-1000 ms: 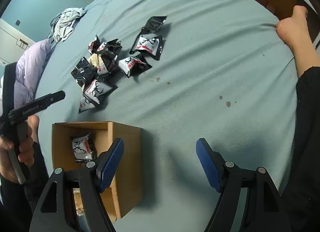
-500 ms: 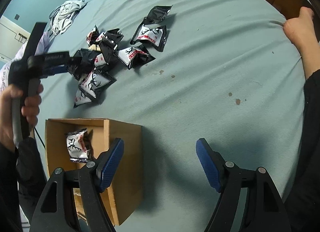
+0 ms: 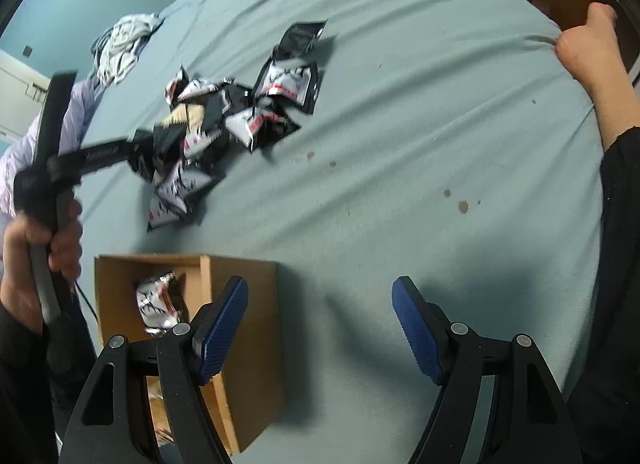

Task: Organize snacks
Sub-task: 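Grasp a black packet with the left gripper while the right gripper grasps a white packet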

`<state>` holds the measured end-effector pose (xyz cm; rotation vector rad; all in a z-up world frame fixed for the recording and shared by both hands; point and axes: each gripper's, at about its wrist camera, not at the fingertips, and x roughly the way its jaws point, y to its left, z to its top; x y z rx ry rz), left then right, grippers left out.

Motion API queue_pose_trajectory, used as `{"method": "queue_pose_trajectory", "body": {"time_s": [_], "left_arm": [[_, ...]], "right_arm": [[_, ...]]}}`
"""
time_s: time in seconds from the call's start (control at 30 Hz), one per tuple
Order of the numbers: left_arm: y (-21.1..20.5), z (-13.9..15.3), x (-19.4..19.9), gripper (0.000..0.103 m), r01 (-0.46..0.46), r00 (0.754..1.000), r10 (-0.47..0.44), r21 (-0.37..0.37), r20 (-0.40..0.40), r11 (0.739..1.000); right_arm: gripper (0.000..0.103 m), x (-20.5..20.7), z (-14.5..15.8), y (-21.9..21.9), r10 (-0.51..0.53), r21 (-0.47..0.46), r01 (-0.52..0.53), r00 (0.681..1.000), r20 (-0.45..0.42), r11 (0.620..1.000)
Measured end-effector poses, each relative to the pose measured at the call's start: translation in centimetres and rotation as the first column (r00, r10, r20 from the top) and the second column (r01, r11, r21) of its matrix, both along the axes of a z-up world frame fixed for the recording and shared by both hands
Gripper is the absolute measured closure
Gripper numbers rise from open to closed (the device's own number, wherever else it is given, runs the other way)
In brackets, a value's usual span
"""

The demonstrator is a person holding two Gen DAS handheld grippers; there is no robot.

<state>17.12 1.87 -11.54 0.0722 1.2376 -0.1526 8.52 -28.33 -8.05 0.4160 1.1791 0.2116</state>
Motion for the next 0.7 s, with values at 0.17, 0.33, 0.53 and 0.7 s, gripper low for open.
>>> {"method": "queue_pose_trajectory", "body": {"time_s": [0.17, 0.33, 0.53, 0.7], "left_arm": [[1.4, 3.9, -3.0, 0.072, -0.033, 0.997, 0.037, -0.065, 0.070, 0.997], [1.8, 6.1, -6.0, 0.071, -0.019, 0.995, 0.031, -0.118, 0.097, 0.993], [1.6, 7.0, -11.4, 0.071, 0.027, 0.993, -0.009, -0.149, 0.116, 0.989], [0.5, 6.6, -14.7, 0.071, 0.094, 0.992, -0.077, -0.184, 0.096, 0.978]], "right_arm": [[0.029, 1.2, 0.8, -0.5, -0.009, 0.036, 0.009, 1.000, 0.019, 0.999], [0.029, 3.7, 1.2, 1.0, 0.063, 0.010, -0.063, 0.997, 0.039, 0.998], [0.029, 8.7, 0.4, 3.3, 0.130, -0.031, -0.131, 0.991, -0.015, 0.991], [0.029, 12.2, -1.0, 5.1, 0.132, -0.072, -0.135, 0.990, -0.043, 0.988]]}}
